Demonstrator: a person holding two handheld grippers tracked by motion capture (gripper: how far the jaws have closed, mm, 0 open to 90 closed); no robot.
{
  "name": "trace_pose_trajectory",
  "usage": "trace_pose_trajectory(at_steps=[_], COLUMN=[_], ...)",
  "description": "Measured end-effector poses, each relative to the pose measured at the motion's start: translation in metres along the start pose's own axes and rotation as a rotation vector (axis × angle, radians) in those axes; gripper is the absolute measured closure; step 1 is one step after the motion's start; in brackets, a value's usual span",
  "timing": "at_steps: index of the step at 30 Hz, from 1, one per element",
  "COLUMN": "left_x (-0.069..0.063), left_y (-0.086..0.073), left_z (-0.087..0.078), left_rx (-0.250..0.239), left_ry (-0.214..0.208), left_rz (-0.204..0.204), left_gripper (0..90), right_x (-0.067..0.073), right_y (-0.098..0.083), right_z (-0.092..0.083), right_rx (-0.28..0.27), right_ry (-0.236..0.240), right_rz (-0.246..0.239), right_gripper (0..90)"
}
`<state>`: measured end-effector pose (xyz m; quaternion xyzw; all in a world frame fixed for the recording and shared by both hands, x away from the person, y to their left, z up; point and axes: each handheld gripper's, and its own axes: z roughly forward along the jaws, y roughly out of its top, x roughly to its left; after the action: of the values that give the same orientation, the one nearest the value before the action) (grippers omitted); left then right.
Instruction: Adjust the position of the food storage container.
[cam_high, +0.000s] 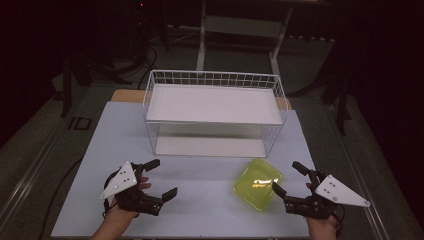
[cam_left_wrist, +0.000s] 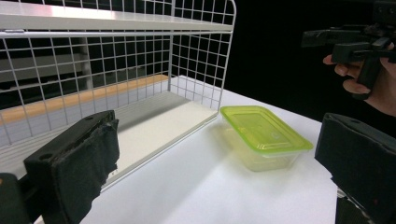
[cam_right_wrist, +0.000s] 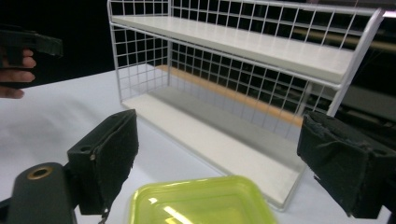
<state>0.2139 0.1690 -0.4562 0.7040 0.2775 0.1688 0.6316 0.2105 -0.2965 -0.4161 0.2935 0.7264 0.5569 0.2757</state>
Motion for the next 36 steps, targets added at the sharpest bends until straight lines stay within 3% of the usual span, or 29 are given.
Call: trace_pose_trajectory(at_steps=[6,8,13,21,27,28,33,36], left_x=[-0.002,-0.003,-0.003,-0.005,-0.005,-0.005,-0.005,-0.006], left_y=[0.002,0.002,0.002,-0.001,-0.003,-0.003,-0.003,-0.004], left_z=[0.000,0.002,0.003,0.007,0.009,0.009,0.010,0.011], left_rx=[0.000,0.003,0.005,0.028,0.037,0.036,0.037,0.043], left_ry=[-0.007,-0.010,-0.013,-0.020,-0.025,-0.028,-0.031,-0.033], left_rz=[0.012,0.013,0.019,0.032,0.029,0.028,0.032,0.036], left_gripper=[0.3,0.3,0.3,0.3,0.3,0.3,0.3,0.3], right_x=[0.001,0.002,0.007,0.003,0.000,0.000,0.000,-0.003], right_y=[0.007,0.009,0.010,0.002,-0.007,-0.010,-0.028,-0.039], right_z=[-0.001,0.000,0.005,0.013,0.014,0.014,0.014,0.014], right_rx=[0.021,0.023,0.051,0.084,0.149,0.170,0.256,0.300], right_ry=[-0.012,0.025,0.044,0.079,0.088,0.089,0.088,0.121], right_rz=[0.021,0.015,0.003,0.057,0.048,0.044,0.027,0.048], right_gripper=[12.6,12.6,13.2,16.2,33.8,40.6,54.6,67.6])
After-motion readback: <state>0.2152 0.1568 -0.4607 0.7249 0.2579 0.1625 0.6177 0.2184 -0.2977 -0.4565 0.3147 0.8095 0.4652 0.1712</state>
